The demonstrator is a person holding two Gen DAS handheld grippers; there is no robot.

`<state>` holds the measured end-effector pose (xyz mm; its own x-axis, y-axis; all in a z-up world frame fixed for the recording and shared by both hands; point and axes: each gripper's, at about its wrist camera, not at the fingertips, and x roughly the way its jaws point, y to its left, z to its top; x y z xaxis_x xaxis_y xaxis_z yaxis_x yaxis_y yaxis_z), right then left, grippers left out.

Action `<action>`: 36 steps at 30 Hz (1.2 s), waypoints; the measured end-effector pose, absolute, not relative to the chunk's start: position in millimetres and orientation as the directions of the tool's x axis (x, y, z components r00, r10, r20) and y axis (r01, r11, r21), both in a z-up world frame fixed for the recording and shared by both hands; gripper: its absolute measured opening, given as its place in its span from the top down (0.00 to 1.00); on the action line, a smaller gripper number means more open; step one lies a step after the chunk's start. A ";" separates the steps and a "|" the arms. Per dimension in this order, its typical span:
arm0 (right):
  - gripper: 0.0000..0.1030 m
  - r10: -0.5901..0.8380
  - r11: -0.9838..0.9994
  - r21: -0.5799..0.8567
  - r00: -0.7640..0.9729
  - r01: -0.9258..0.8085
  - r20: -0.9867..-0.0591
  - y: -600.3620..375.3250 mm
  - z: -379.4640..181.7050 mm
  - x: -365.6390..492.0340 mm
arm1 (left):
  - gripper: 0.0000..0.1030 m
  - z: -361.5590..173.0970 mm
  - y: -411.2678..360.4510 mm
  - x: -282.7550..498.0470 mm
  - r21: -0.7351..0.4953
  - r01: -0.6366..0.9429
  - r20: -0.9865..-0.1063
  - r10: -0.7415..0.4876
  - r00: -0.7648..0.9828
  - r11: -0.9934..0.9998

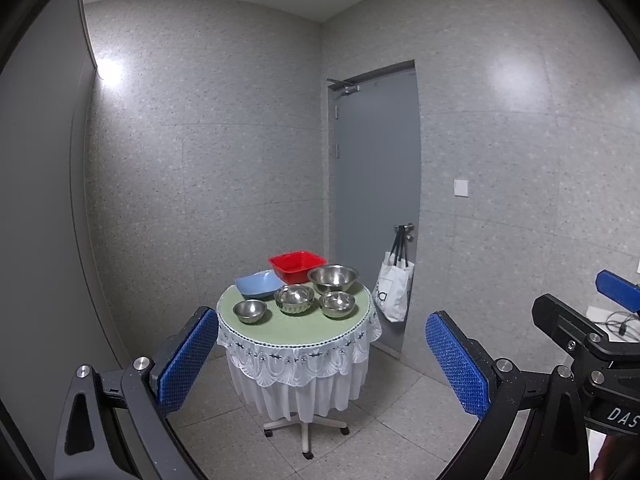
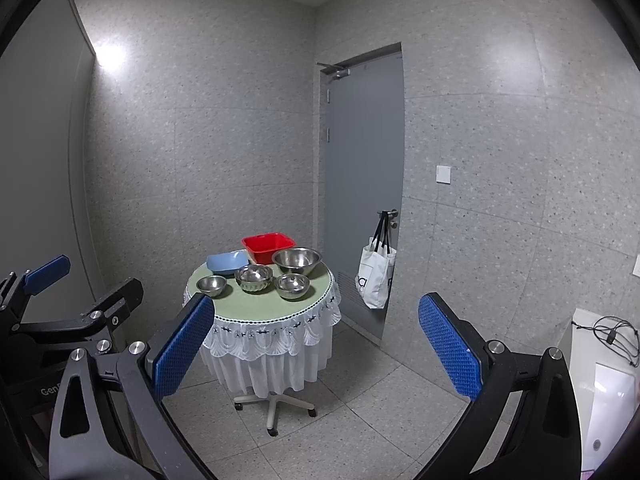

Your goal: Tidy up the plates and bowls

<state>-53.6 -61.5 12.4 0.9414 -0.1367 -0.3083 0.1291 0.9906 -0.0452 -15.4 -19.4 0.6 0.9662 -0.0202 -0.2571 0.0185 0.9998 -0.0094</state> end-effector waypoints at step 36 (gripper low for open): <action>0.00 -0.127 0.992 -0.032 0.934 0.124 -0.333 -87.8 5.4 -47.1 | 0.00 -3.5 -38.9 -9.6 -0.003 0.001 -0.278 -0.001 0.961 1.000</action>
